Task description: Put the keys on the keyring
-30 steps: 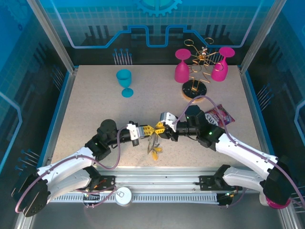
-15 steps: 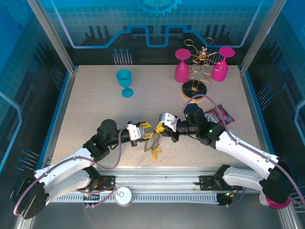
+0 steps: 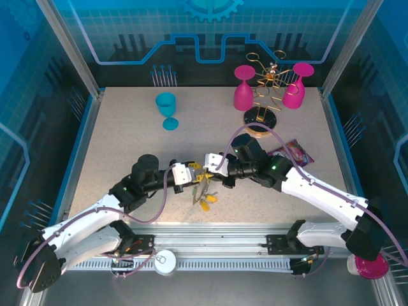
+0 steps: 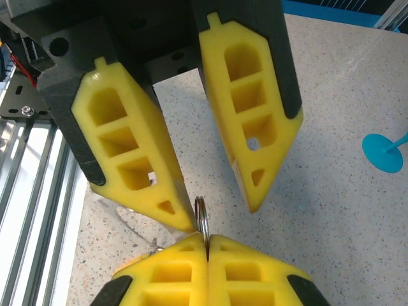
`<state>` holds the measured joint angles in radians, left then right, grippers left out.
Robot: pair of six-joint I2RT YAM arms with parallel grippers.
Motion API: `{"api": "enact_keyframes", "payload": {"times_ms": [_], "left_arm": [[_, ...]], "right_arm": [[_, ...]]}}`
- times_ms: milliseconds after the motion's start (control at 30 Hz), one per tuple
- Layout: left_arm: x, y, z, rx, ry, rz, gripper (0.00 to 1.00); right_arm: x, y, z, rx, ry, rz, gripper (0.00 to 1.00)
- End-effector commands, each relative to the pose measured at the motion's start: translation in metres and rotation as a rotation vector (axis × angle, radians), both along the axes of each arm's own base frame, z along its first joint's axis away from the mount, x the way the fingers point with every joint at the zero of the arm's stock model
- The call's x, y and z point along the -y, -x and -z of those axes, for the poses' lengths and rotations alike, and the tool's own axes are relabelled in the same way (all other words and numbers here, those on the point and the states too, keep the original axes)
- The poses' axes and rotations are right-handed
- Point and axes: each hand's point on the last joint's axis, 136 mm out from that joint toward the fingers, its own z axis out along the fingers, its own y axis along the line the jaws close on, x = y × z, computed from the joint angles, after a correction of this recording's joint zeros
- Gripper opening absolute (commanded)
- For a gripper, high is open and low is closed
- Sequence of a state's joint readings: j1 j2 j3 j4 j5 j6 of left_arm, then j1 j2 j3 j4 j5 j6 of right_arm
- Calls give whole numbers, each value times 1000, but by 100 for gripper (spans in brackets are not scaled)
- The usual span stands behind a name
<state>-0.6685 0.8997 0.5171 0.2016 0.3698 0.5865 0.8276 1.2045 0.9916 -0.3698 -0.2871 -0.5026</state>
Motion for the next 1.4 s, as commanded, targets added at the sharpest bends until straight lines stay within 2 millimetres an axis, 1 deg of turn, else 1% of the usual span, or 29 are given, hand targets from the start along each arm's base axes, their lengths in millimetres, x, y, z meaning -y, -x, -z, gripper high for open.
{"api": "enact_keyframes", "payload": {"times_ms": [0,200,267,400,433,533,567,633,700,767,867,1033,1100,1233,1367], "left_arm": [[1,-3,-7,16,-16,2,23],[2,-1,-4,11,-36,18,9],[3,0,-3,11,-42,23,0],[2,1,-2,24,-40,29,0],[2,2,-3,31,-33,28,0],[1,-2,-8,50,7,5,0],[1,-3,-10,58,26,-3,0],[0,-5,-16,76,73,-21,0],[0,-6,-19,83,107,-30,0],[1,-7,-20,74,123,-34,0],[2,-5,-21,63,138,-27,0],[1,-2,-22,57,150,-17,0],[2,-1,-22,56,154,-12,0],[2,-1,-24,53,165,-9,0],[3,-1,-24,51,169,-7,0]], "right_arm": [[-10,3,-19,53,-24,-40,0],[-17,8,-26,67,-42,-68,0],[-17,8,-27,67,-51,-65,0],[-12,6,-29,66,-88,-23,0],[-8,3,-30,65,-105,2,5],[8,-10,-27,63,-148,114,31],[16,-15,-20,62,-156,166,34],[27,-22,-10,69,-176,248,35],[32,-24,0,62,-203,294,35],[30,-20,11,44,-213,298,35],[24,-19,18,56,-218,298,36],[11,-18,22,54,-227,263,40],[7,-19,20,61,-236,257,40],[-2,-17,17,54,-267,219,40],[-5,-18,20,55,-260,212,38]]}}
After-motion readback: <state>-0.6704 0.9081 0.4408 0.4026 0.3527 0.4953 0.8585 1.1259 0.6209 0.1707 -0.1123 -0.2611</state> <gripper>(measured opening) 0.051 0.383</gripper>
